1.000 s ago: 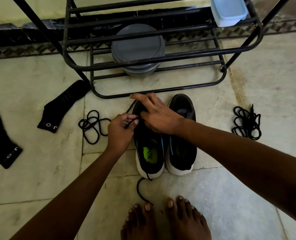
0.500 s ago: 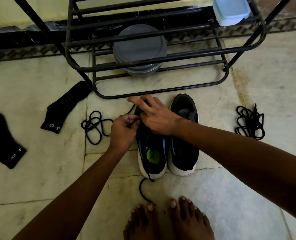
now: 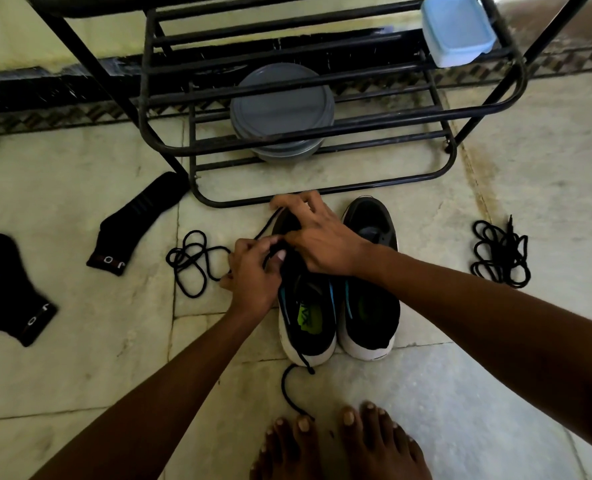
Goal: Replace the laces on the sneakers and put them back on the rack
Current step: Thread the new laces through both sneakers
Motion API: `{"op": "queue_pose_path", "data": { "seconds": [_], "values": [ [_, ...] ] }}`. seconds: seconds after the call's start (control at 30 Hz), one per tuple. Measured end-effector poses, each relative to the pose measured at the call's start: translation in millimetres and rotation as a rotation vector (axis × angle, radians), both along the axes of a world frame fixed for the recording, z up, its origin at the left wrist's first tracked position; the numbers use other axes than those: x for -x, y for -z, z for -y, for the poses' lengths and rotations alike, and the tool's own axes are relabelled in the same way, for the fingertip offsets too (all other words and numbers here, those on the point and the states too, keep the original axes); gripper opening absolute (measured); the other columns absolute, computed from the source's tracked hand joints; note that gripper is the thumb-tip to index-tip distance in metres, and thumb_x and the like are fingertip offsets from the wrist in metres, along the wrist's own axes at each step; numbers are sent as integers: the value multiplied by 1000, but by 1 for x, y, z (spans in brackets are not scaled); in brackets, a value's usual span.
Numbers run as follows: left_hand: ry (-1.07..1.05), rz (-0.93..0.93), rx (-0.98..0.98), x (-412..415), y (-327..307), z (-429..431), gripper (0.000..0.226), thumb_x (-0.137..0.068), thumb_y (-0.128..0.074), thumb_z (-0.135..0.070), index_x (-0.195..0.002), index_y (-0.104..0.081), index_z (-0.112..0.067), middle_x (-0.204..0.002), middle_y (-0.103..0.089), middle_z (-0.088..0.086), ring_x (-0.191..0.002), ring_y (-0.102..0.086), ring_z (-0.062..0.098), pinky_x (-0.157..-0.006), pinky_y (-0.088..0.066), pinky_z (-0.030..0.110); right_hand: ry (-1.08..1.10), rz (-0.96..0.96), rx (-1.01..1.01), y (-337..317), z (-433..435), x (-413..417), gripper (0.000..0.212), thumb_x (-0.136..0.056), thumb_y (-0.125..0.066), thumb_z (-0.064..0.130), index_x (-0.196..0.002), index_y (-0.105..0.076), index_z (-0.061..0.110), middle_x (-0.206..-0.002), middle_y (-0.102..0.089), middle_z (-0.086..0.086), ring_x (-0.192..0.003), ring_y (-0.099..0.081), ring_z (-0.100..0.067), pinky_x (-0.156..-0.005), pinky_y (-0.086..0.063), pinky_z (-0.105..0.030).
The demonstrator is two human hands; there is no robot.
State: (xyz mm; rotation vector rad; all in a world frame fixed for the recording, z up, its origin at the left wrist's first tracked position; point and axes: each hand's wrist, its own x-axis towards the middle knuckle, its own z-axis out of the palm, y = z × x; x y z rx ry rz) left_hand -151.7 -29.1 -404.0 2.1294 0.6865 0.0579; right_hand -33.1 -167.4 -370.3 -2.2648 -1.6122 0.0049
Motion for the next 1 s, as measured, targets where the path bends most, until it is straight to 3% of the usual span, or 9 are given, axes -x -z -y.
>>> {"op": "queue_pose_path", "data": {
  "seconds": [0.17, 0.3, 0.5, 0.53, 0.63, 0.7, 0.8, 0.87, 1.0],
  "values": [
    [-8, -27, -27, 1, -7, 3, 31, -90, -58, -46, -118, -61, -56, -114, -46, -2, -114, -54, 31, -100, -48, 56, 76, 89, 73, -20, 5, -2, 8, -76, -69, 22, -78, -72, 15, -153, -38, -8, -128, -36, -36, -91, -43, -51],
    [-11, -61, -65, 0, -13, 2, 36, -91, -69, -40, -100, -56, -73, -116, -42, -8, -118, -49, 25, -104, -42, 59, 391, 47, -169, -34, 24, -6, 3, -81, -63, 5, -82, -62, 2, -141, -48, -17, -126, -49, -33, -96, -41, -51],
    [-60, -157, -157, -2, -25, 10, 20, -91, -70, -39, -103, -61, -52, -129, -35, -5, -124, -38, 27, -103, -33, 56, 645, -1235, -922, -76, 24, -4, 15, -106, -40, -1, -94, -46, 5, -88, -64, -17, -67, -66, -26, -68, -59, -43],
    [-70, -163, -159, -3, -26, 11, 22, -92, -70, -37, -104, -60, -51, -130, -35, -4, -124, -38, 27, -100, -30, 52, 630, -1215, -916, -86, 25, -7, 14, -105, -40, -2, -95, -46, 5, -85, -63, -17, -59, -58, -19, -59, -54, -36],
    [-102, -179, -148, -8, -29, 14, 38, -91, -71, -25, -111, -51, -51, -133, -36, -2, -123, -39, 26, -91, -22, 46, 503, -592, -468, -102, 34, -21, 5, -99, -47, 0, -95, -47, 3, -87, -65, -14, -62, -54, -7, -56, -48, -30],
    [-119, -175, -125, -10, -31, 16, 48, -89, -73, -22, -117, -48, -52, -133, -37, 0, -123, -39, 27, -91, -21, 46, 381, -324, -31, -102, 37, -25, 12, -95, -56, 11, -104, -49, 9, -90, -64, -12, -75, -61, -20, -67, -55, -43],
    [-141, -173, -96, -10, -33, 16, 60, -88, -75, -22, -126, -42, -56, -135, -37, 1, -124, -40, 28, -97, -28, 51, 227, -118, 548, -93, 36, -15, 32, -93, -63, 22, -125, -59, 20, -102, -63, -14, -94, -64, -32, -78, -55, -40],
    [-146, -176, -82, -9, -33, 15, 62, -88, -75, -23, -128, -41, -58, -135, -37, 2, -124, -40, 28, -101, -30, 56, 127, 78, 496, -94, 34, -12, 17, -92, -60, 17, -106, -70, 14, -97, -64, -10, -100, -61, -31, -78, -44, -39],
    [-149, -190, -76, -9, -33, 14, 57, -89, -74, -27, -126, -44, -58, -135, -39, 1, -126, -39, 29, -103, -28, 58, 265, 152, -139, -107, 29, -21, 7, -84, -69, 19, -82, -74, 14, -78, -54, 1, -83, -50, -21, -70, -34, -34]
  ]
}}
